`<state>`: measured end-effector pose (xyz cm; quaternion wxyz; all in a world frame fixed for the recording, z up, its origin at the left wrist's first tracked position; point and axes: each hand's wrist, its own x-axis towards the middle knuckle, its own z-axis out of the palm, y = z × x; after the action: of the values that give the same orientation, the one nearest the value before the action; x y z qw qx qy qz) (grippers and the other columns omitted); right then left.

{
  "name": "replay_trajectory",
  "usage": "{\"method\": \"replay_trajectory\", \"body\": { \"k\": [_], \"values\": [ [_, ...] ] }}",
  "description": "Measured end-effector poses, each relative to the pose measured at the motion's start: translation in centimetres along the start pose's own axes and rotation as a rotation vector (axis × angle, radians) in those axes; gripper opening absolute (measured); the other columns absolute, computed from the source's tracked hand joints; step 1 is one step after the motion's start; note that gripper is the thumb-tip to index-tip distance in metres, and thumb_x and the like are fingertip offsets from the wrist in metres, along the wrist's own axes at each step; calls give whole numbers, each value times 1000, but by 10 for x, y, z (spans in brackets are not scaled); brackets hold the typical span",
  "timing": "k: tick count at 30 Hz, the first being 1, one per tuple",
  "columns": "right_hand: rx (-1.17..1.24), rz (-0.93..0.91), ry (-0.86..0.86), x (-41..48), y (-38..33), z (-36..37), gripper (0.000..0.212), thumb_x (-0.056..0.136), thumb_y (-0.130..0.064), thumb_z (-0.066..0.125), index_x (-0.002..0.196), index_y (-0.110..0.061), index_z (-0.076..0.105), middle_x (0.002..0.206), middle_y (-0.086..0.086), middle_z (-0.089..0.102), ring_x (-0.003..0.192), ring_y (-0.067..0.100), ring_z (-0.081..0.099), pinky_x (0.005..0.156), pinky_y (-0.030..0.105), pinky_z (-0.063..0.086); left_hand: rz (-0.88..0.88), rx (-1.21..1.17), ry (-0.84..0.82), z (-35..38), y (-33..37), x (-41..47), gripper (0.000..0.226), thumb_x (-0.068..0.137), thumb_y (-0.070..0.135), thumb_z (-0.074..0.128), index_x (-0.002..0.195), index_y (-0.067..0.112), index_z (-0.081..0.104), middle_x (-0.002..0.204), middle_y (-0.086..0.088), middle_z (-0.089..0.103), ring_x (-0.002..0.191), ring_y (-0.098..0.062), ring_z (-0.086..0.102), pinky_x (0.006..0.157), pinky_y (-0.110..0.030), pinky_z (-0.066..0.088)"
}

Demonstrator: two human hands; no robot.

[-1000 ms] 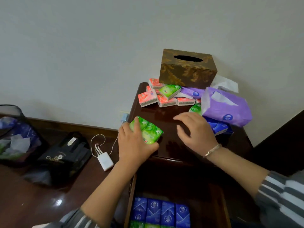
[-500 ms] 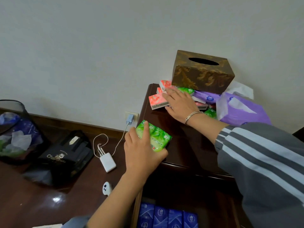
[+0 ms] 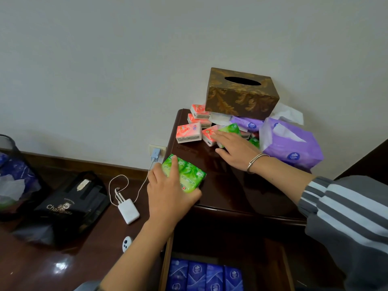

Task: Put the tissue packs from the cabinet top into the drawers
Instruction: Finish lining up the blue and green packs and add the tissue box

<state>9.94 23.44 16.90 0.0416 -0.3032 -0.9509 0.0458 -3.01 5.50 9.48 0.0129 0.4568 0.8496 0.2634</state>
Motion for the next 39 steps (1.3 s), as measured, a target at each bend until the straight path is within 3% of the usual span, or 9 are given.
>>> {"method": "replay_trajectory", "body": {
  "k": [5, 8, 13, 17, 23, 29, 33, 36, 39],
  "values": [
    [-128, 141, 97, -19, 5, -5, 47, 93, -25, 44, 139, -18, 39, 146, 4, 42, 132, 22, 41, 106, 38, 39, 0, 5, -5, -1, 0, 0, 106, 55, 71, 41, 149, 23, 24, 135, -17, 32, 124, -37, 30, 96, -47, 42],
    [-291, 324, 10, -20, 4, -1, 52, 93, -40, 43, 139, -17, 34, 148, 9, 35, 134, 32, 35, 107, 44, 37, -5, -3, -12, -1, 0, 1, 107, 55, 71, 42, 149, 23, 25, 135, -18, 33, 124, -39, 31, 97, -48, 41],
    [-44, 561, -78, -7, -10, 11, 68, 94, -54, 33, 147, -15, 15, 154, 19, 15, 134, 42, 30, 106, 48, 35, 9, -14, -4, -1, -1, 0, 104, 57, 67, 52, 148, 22, 26, 135, -20, 33, 123, -39, 31, 98, -49, 39],
    [-9, 541, -100, -15, -14, 17, 74, 93, -57, 29, 150, -17, 6, 157, 15, 7, 139, 40, 22, 111, 47, 27, 14, -17, -4, -2, -1, -1, 104, 59, 63, 62, 148, 22, 26, 135, -20, 32, 124, -40, 30, 99, -49, 39],
    [-8, 345, -127, -53, -18, 30, 69, 93, -57, 31, 149, -22, 12, 158, 8, 12, 143, 37, 12, 116, 44, 16, 3, -8, -18, -2, 2, 0, 104, 61, 63, 63, 148, 22, 25, 136, -20, 31, 125, -40, 29, 97, -50, 40],
    [86, 208, -97, -86, -23, 14, 58, 96, -46, 36, 148, -26, 20, 157, -1, 18, 145, 26, 15, 118, 40, 17, -21, -19, -36, -4, 4, 0, 102, 63, 61, 65, 149, 23, 24, 139, -19, 30, 127, -40, 27, 97, -51, 40],
    [-11, 72, 288, -109, -12, -21, 47, 91, -27, 54, 135, -16, 47, 138, 6, 51, 131, 26, 44, 108, 39, 33, -28, -17, -50, -7, 6, -1, 101, 66, 60, 66, 150, 24, 22, 140, -19, 28, 128, -40, 26, 99, -50, 39],
    [-111, 277, 440, -131, 31, -46, 47, 82, -24, 63, 128, -15, 53, 127, 9, 58, 121, 32, 51, 100, 42, 39, -36, -21, -59, -8, 7, -1, 101, 66, 60, 66, 150, 24, 21, 142, -19, 27, 130, -39, 25, 100, -50, 38],
    [-154, 530, 220, -153, 75, -54, 65, 80, -39, 66, 137, -20, 43, 139, 6, 48, 127, 30, 45, 102, 41, 38, -43, -26, -62, -8, 7, -1, 102, 66, 61, 66, 150, 25, 21, 142, -19, 26, 130, -39, 24, 101, -50, 38]
  ]
}}
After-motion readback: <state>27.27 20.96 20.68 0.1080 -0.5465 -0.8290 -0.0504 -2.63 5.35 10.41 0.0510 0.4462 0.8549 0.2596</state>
